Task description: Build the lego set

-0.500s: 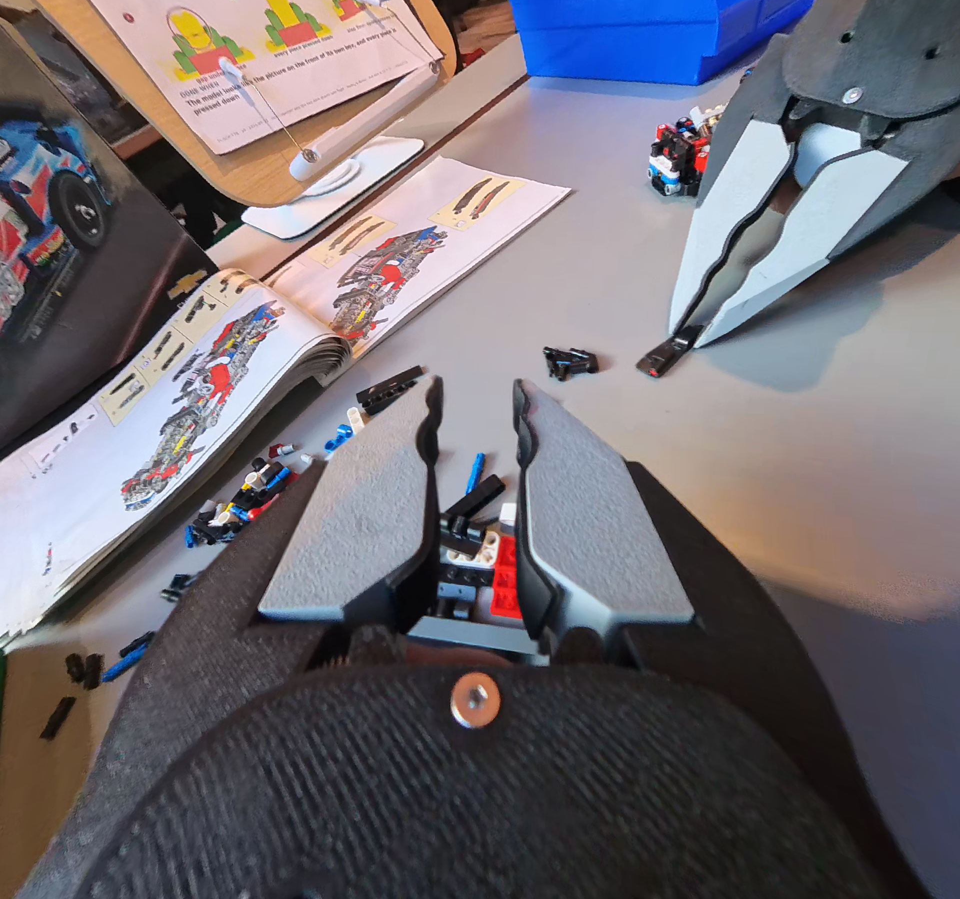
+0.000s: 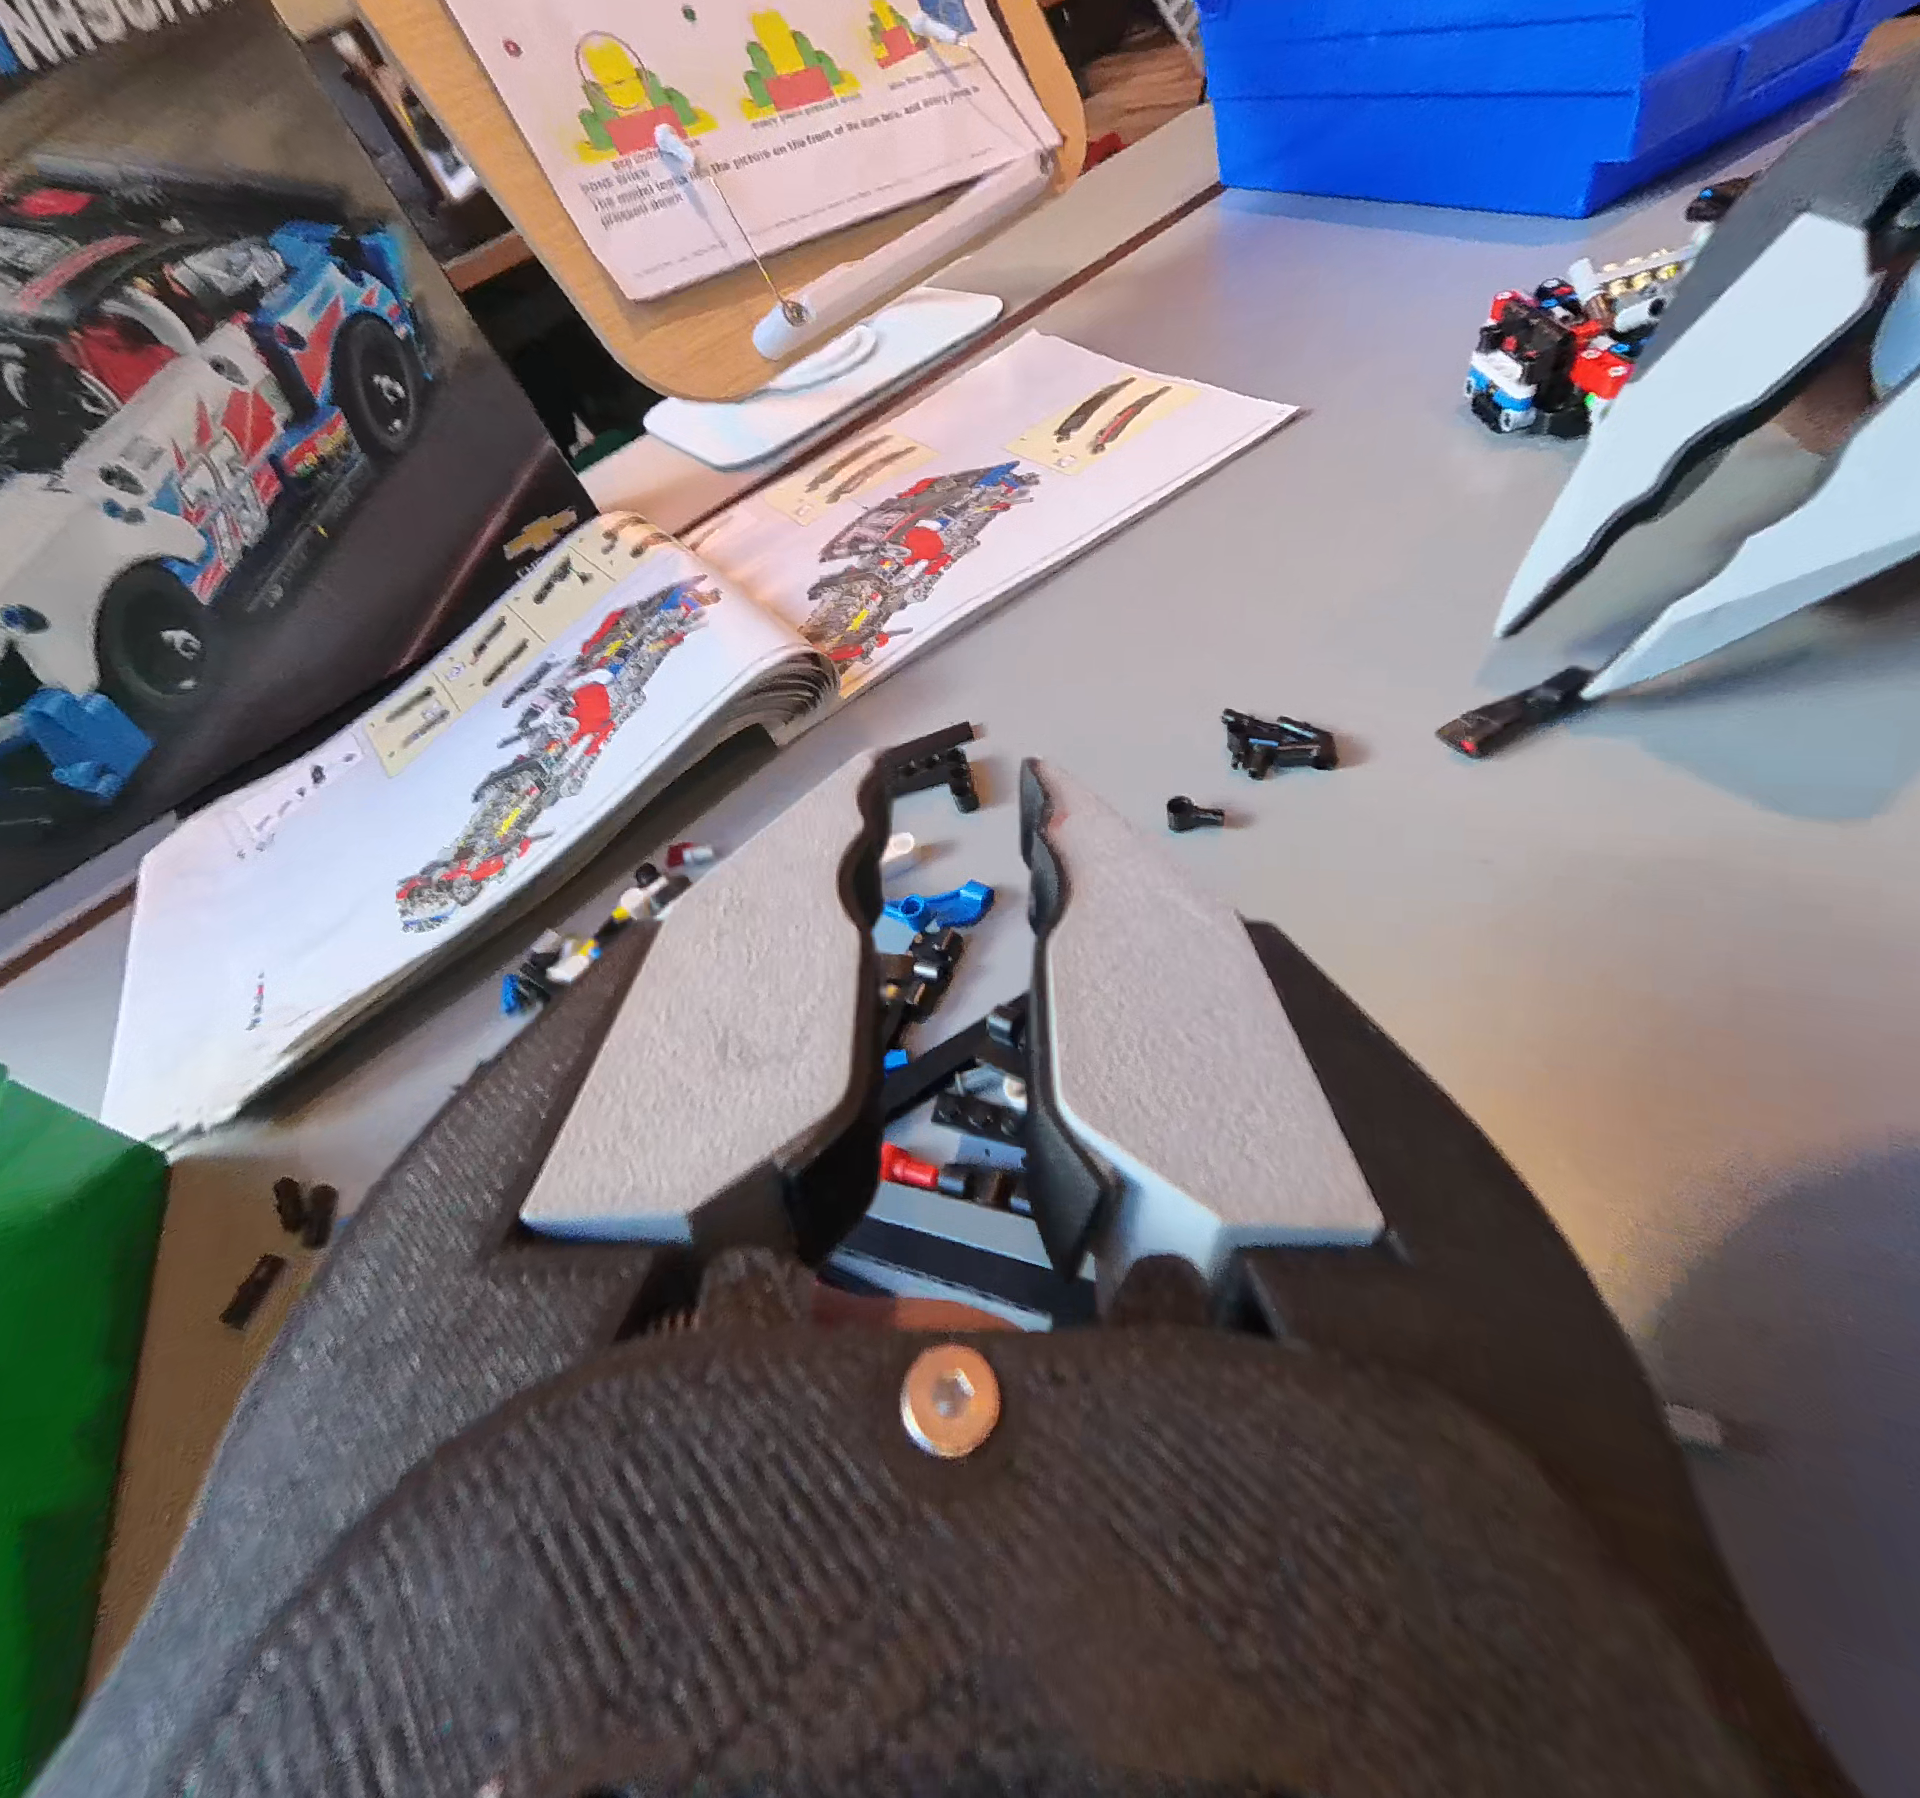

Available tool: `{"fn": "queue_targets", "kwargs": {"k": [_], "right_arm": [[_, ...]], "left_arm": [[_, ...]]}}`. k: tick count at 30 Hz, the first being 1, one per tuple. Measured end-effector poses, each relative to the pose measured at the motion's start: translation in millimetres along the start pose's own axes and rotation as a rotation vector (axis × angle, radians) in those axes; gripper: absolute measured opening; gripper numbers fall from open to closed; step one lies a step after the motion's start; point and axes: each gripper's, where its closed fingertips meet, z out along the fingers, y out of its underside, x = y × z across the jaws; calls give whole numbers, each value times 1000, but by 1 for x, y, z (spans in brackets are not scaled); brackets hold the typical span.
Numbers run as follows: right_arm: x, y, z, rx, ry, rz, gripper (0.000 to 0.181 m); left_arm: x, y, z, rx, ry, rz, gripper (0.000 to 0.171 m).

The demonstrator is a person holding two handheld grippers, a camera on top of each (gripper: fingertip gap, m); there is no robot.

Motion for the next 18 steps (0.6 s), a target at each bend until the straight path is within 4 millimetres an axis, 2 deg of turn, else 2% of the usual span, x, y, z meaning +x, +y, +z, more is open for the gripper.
{"fn": "queue_targets", "kwargs": {"k": [3, 6, 11, 15, 18], "right_arm": [[0, -4, -4, 27, 14, 27, 22], [-2, -5, -6, 41, 16, 27, 22], [-8, -6, -6, 37, 11, 19, 21], [-12, -10, -8, 48, 1, 6, 21], [-12, -9, -9, 42, 3, 7, 21]], "left_arm": [[10, 10, 3, -71, 60, -46, 26], [26, 6, 7, -111, 110, -50, 26], [51, 11, 26, -252, 210, -27, 27], [60, 22, 40, -328, 252, -49, 27], [58, 25, 47, -353, 228, -38, 28]]}}
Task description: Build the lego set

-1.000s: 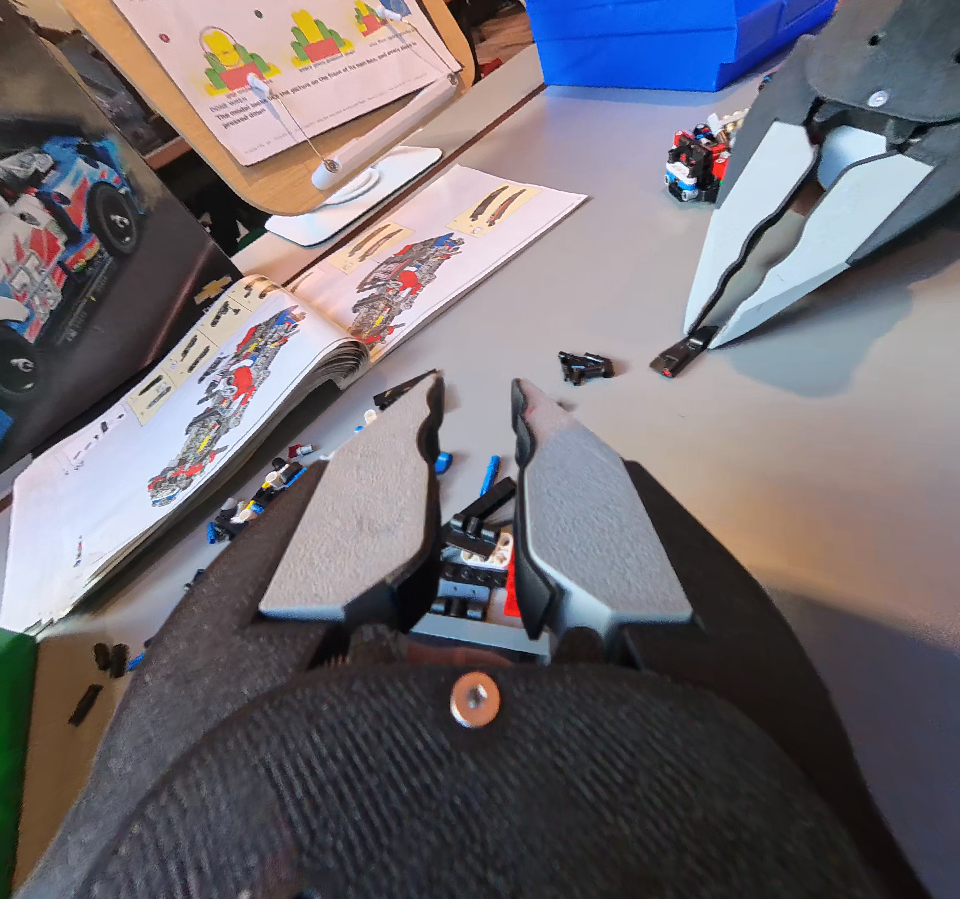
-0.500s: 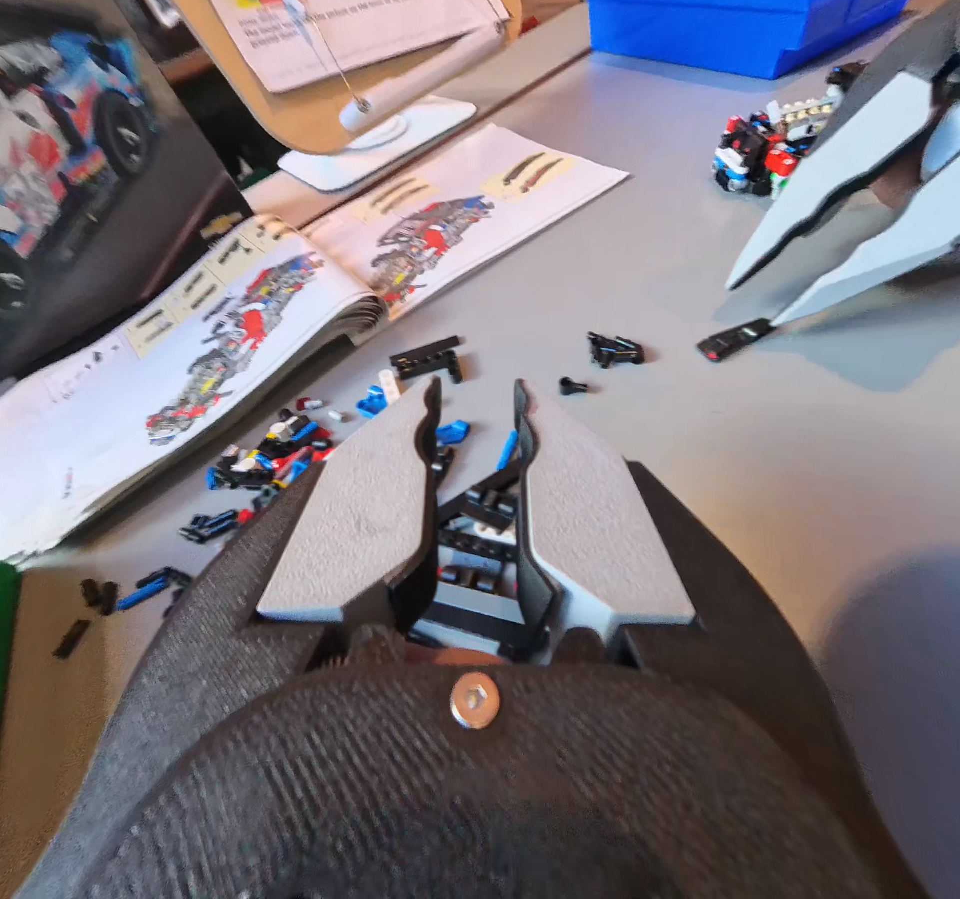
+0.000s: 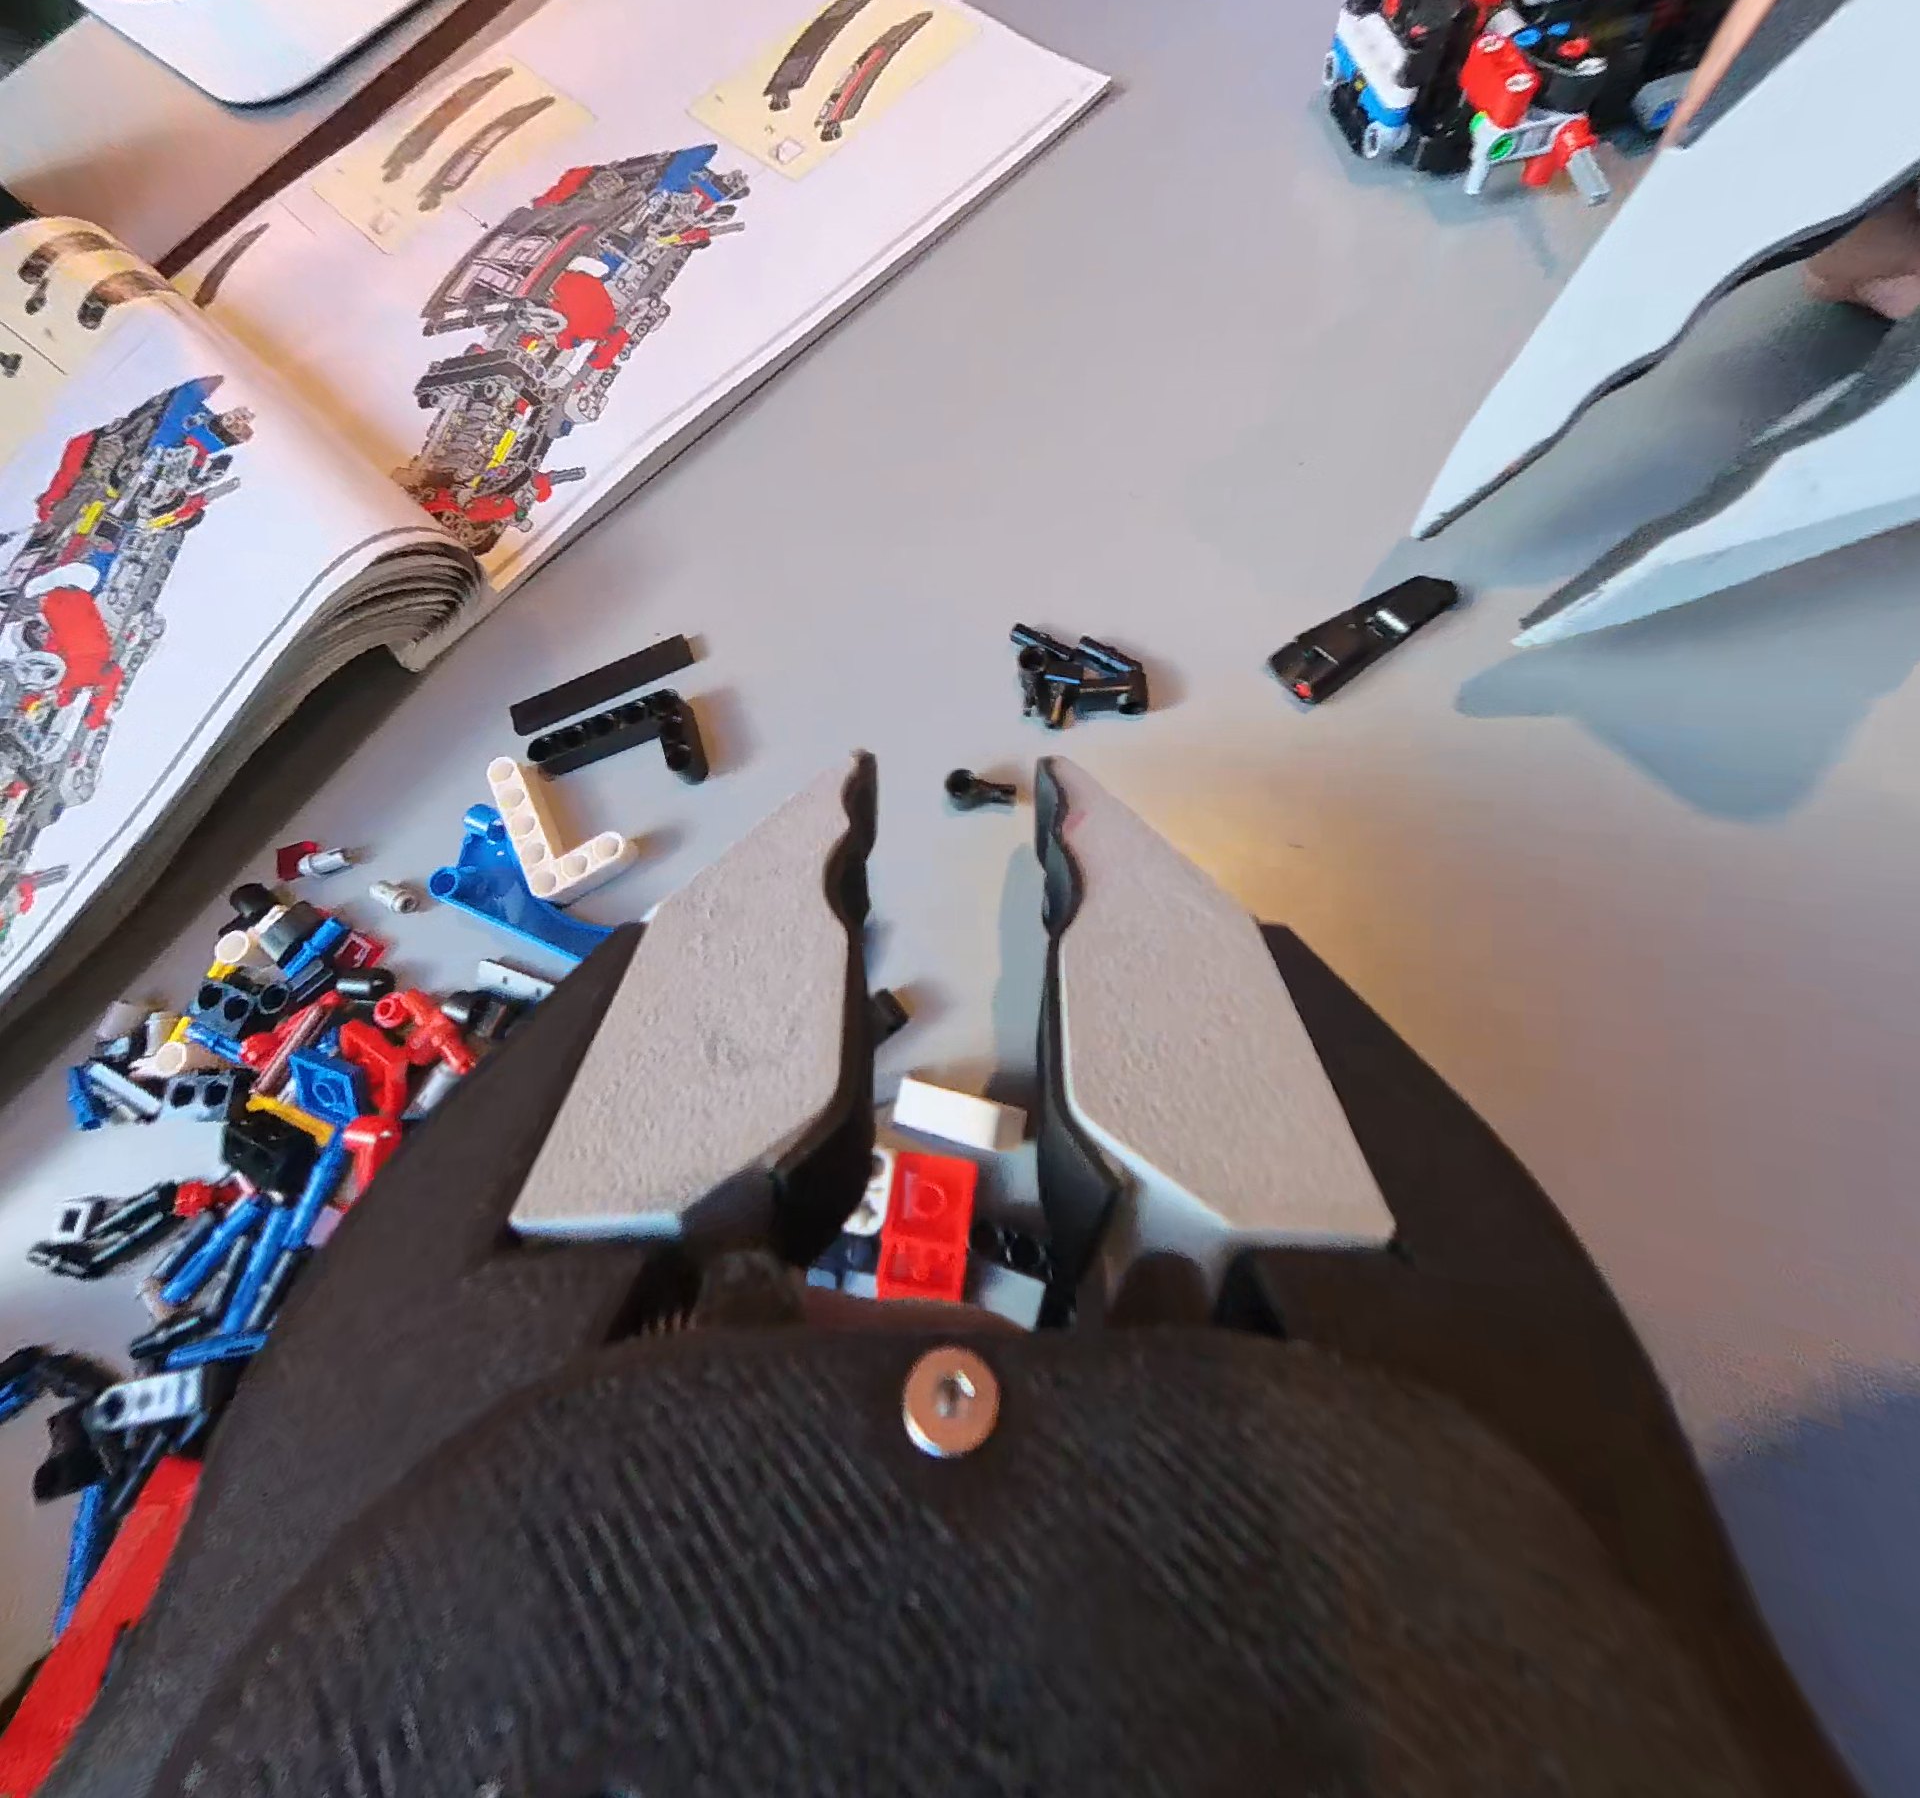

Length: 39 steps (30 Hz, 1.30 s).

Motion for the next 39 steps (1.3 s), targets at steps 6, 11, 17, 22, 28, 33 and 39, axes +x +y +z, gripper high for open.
{"fn": "queue_targets", "kwargs": {"k": [6, 11, 17, 22, 28, 33, 39], "right_arm": [[-1, 2, 2, -2, -13, 13, 21], [2, 1, 2, 10, -7, 25, 20], [11, -3, 0, 48, -8, 96, 18], [10, -3, 0, 43, -9, 85, 16], [4, -3, 3, 27, -14, 35, 15], [-1, -6, 3, 38, -24, 19, 14], [-6, -10, 1, 50, -25, -4, 14]], "left_arm": [[-2, -18, 0, 95, -6, -23, 29], [-10, -22, -2, 142, -52, -37, 29], [-23, -2, -7, 75, -92, -39, 26], [-17, 6, -5, 42, -40, -37, 25], [-1, 10, 6, -4, 22, -7, 26], [7, 10, 14, -39, 42, 12, 26], [5, 20, 22, -96, 17, 42, 13]]}}
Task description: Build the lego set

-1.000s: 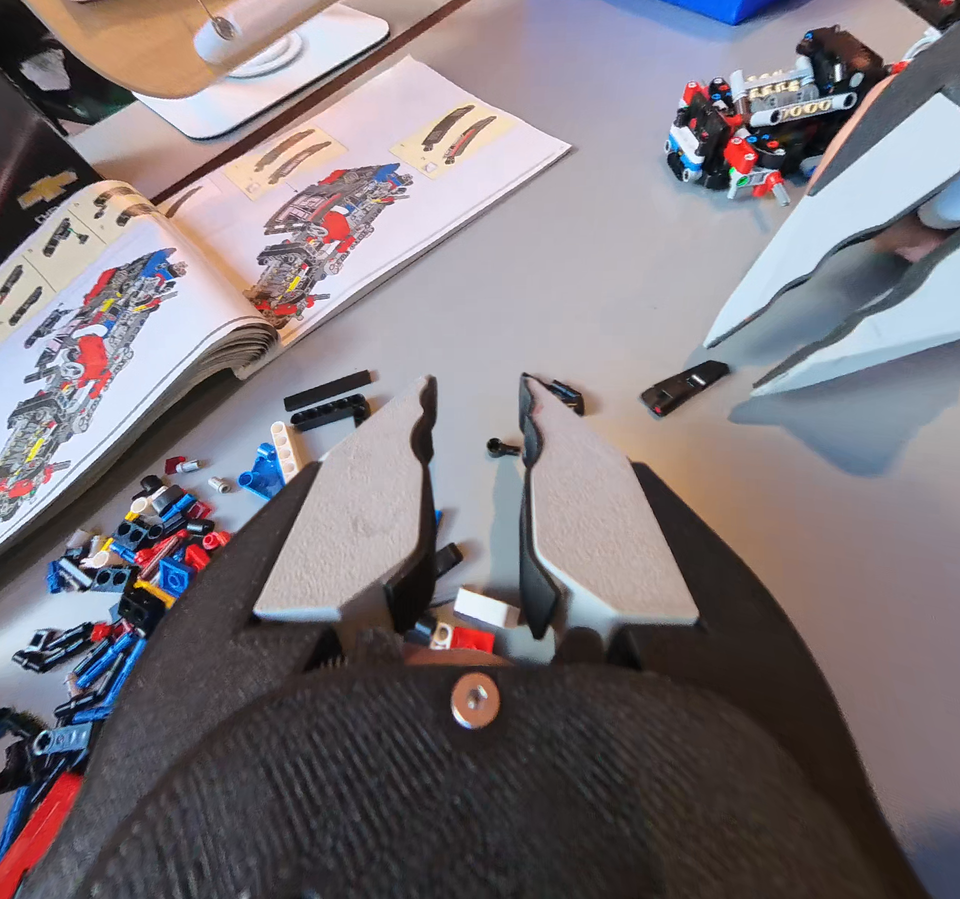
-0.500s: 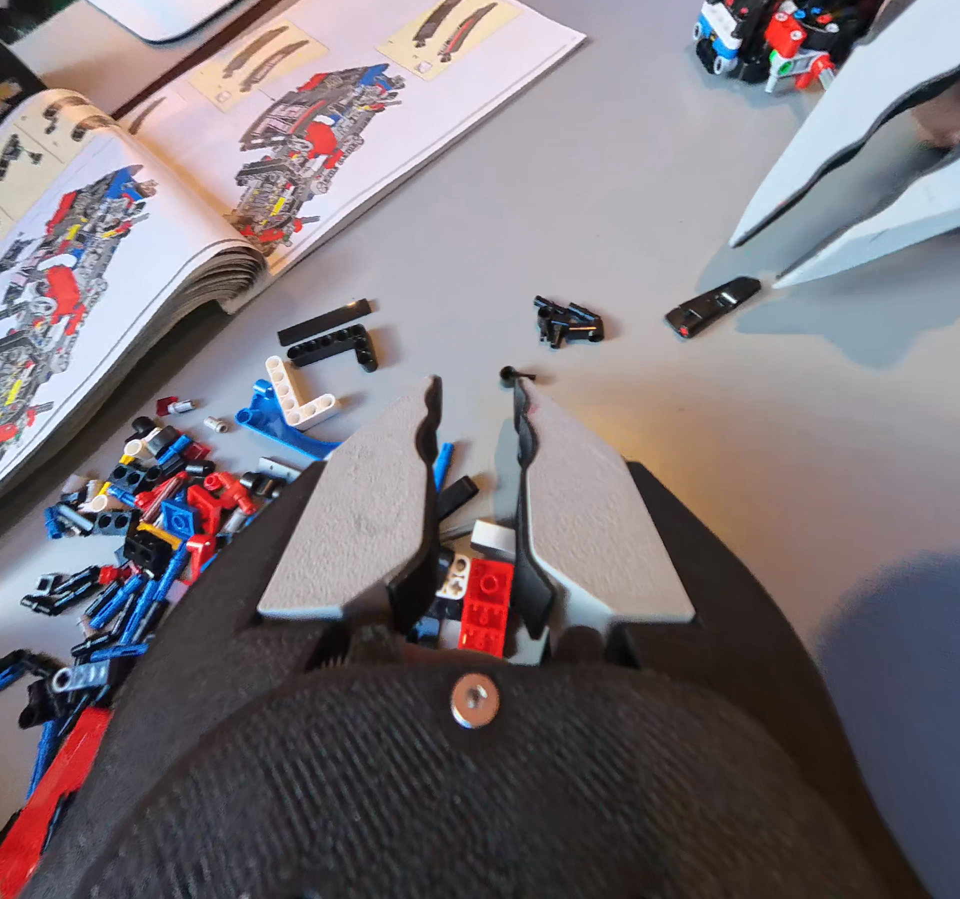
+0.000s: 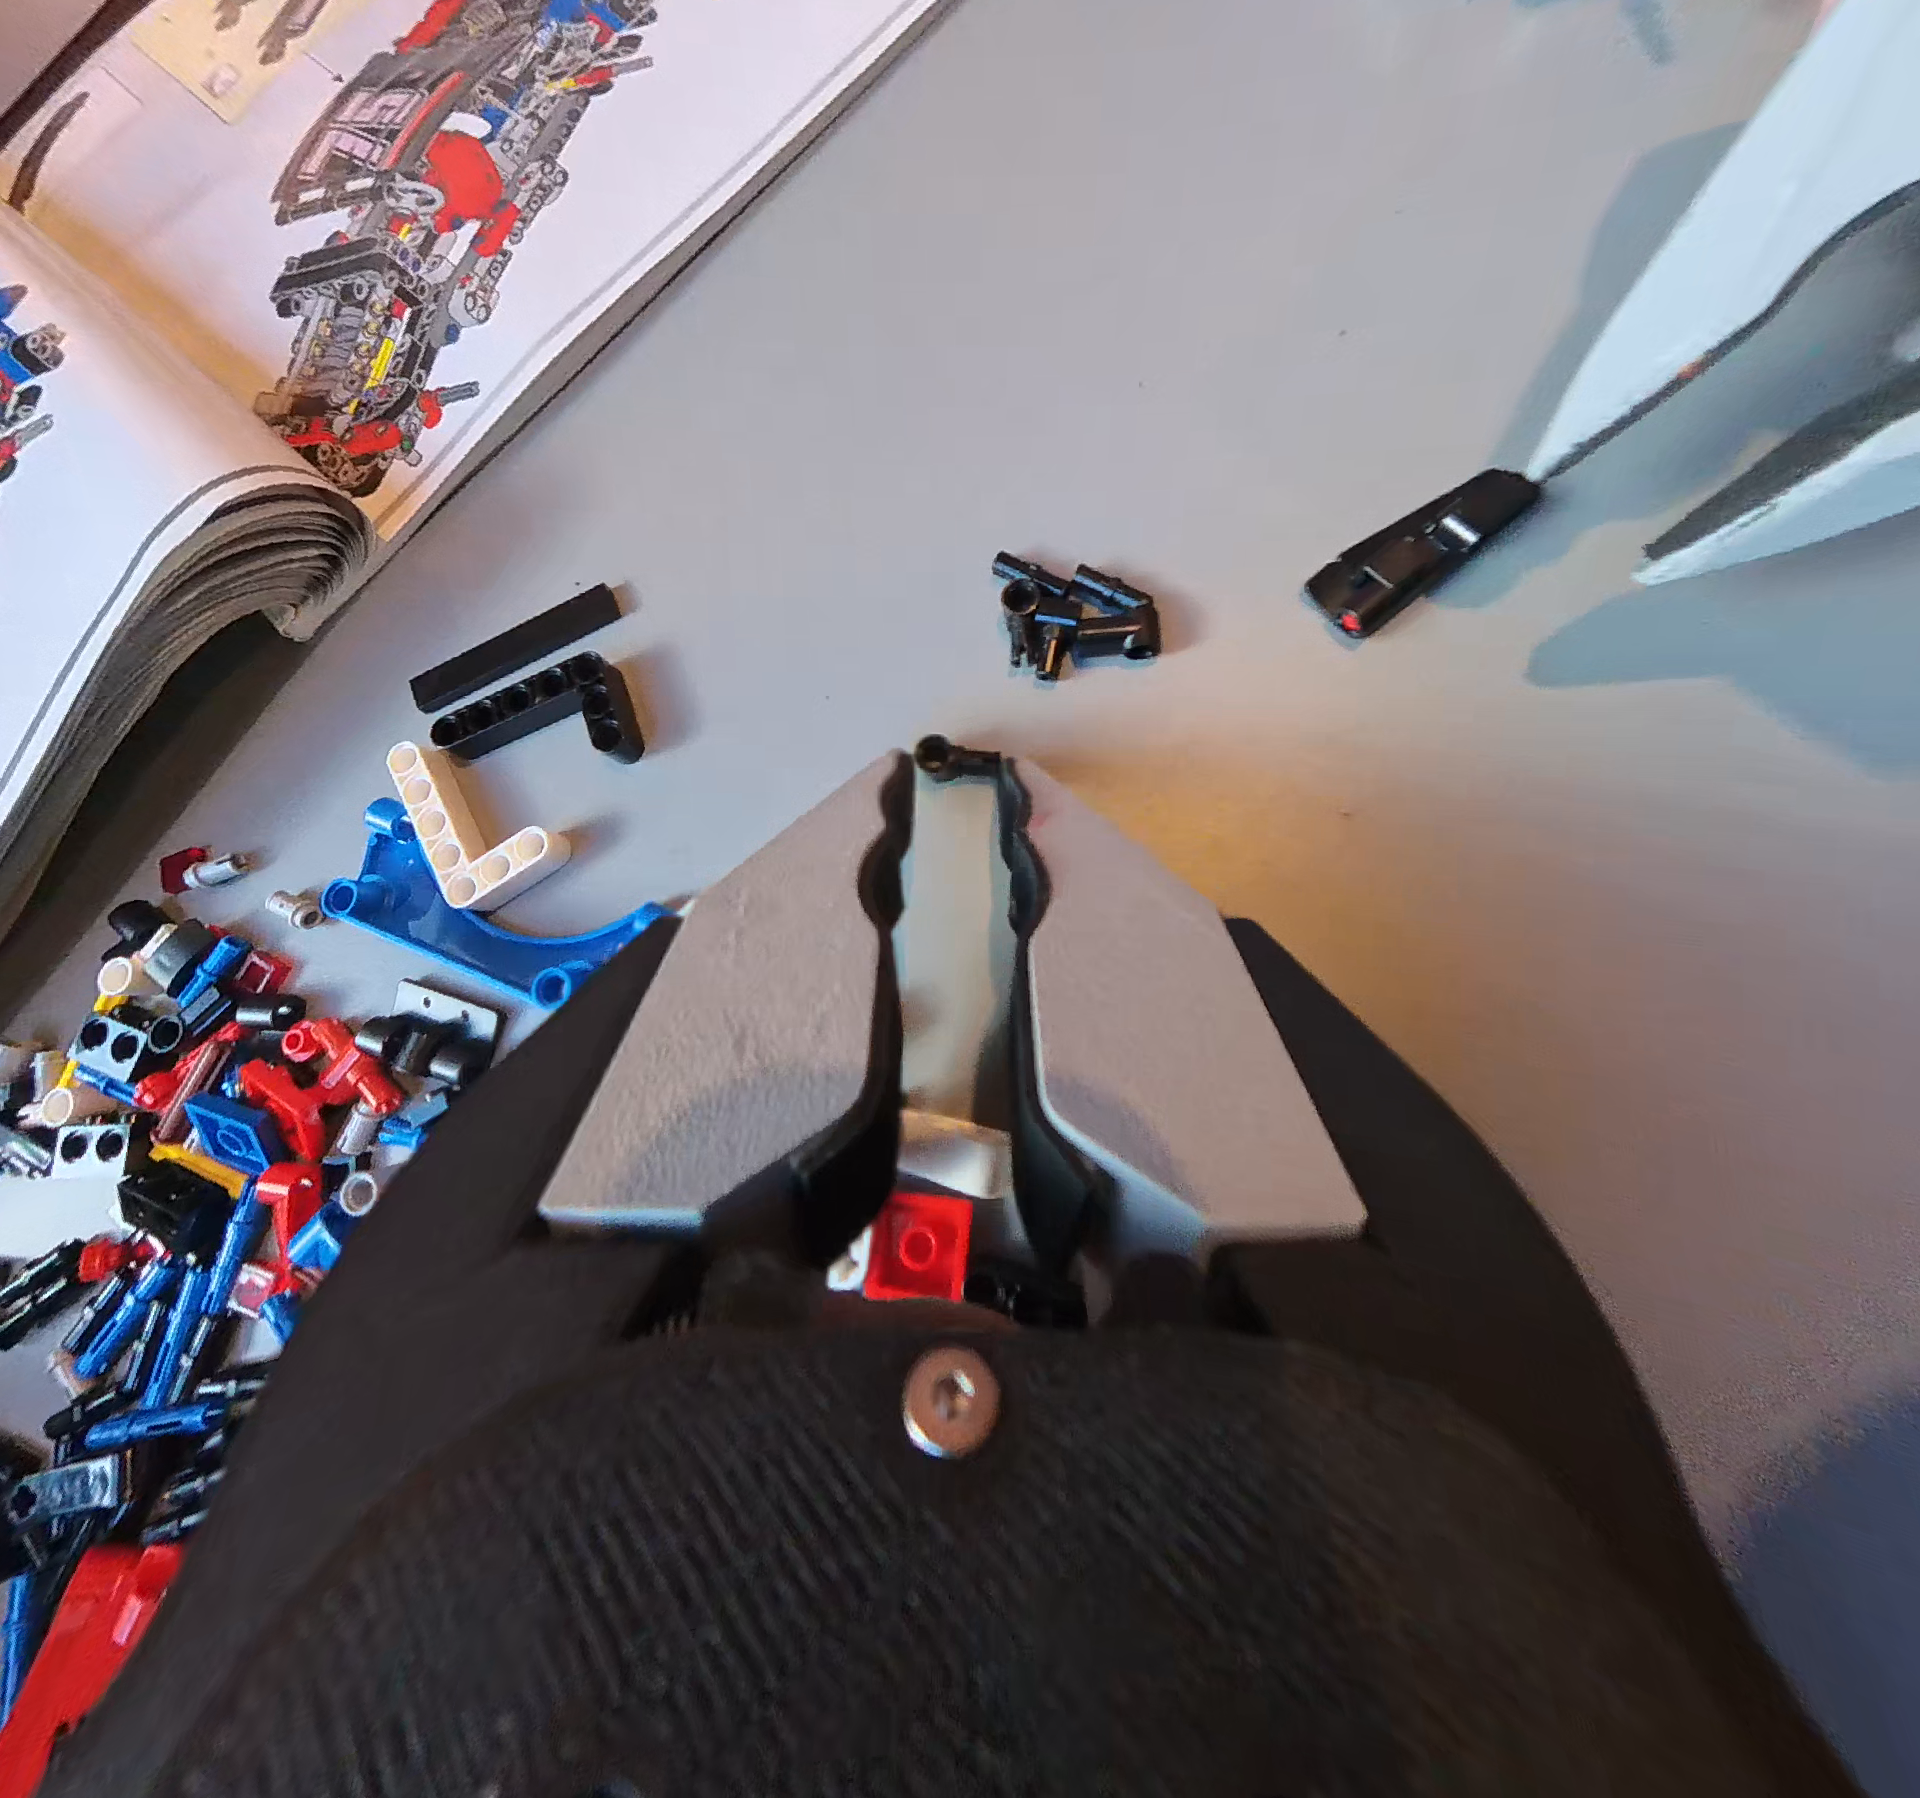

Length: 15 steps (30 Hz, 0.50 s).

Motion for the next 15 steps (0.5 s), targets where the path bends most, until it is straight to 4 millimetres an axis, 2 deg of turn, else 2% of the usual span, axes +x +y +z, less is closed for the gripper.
{"fn": "queue_targets", "kwargs": {"k": [6, 10, 15], "right_arm": [[9, 4, -4, -17, 53, 15, 13], [5, 1, -14, 27, 49, 98, 12], [-3, 5, -22, 30, 98, 39, 10]], "left_arm": [[9, -1, -7, 3, -3, 12, 12], [37, -10, -15, 48, 64, 11, 13], [77, -8, -17, 47, 120, 81, 13]]}}
